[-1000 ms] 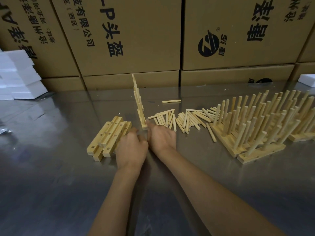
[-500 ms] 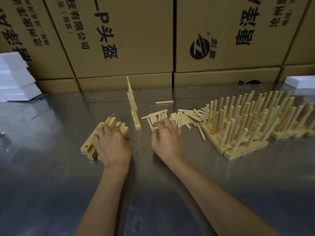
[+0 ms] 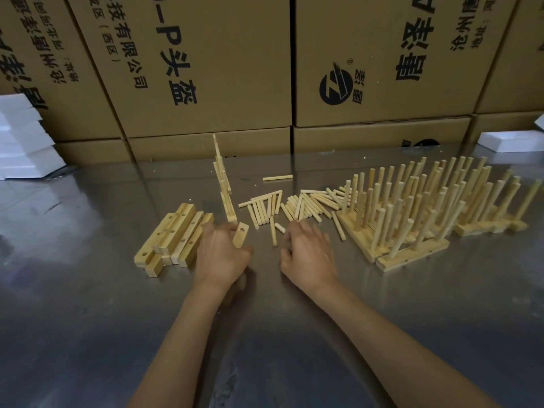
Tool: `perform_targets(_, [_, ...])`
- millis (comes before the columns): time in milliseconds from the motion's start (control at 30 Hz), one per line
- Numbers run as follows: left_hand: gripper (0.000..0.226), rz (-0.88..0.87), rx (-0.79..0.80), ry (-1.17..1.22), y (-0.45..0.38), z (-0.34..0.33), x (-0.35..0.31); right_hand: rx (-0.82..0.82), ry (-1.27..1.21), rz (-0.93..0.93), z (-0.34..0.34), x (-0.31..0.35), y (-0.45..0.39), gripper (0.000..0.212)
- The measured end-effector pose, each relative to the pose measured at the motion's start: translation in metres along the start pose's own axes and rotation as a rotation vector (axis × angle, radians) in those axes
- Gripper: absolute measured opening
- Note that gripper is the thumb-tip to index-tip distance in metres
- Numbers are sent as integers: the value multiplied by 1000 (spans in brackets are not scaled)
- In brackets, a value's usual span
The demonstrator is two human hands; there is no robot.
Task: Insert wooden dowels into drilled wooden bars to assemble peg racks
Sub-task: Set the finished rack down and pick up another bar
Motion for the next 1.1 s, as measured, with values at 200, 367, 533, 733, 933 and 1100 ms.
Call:
perform_targets(200, [48, 122, 307, 374, 3, -21, -1, 6, -88, -134, 16, -33, 20, 19])
perform_targets(367, [26, 117, 494, 440, 19, -40, -12, -16, -152, -145, 31, -46, 37, 12])
perform_targets(533, [55, 33, 693, 544, 36, -55, -28, -40, -396, -28, 49, -29, 33, 8])
perform_targets(733, [66, -13, 858, 679, 43, -62, -36, 72, -454, 53, 47, -12, 32, 22])
perform_targets(933, [59, 11, 902, 737, 43, -65, -38, 56, -238, 194, 60, -6, 27, 19])
perform_targets(1100, [59, -23, 869, 709, 45, -59, -41, 103, -128, 247, 58, -2, 31, 7])
Point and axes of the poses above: each hand's wrist, its own y-axis away from the middle knuckle, its own z-axis out of the back of the hand, x = y × z, the point moved 9 cm from there along -y, towards the middle knuckle, and after that the axes turned 12 degrees about z, right-handed, at the moved point
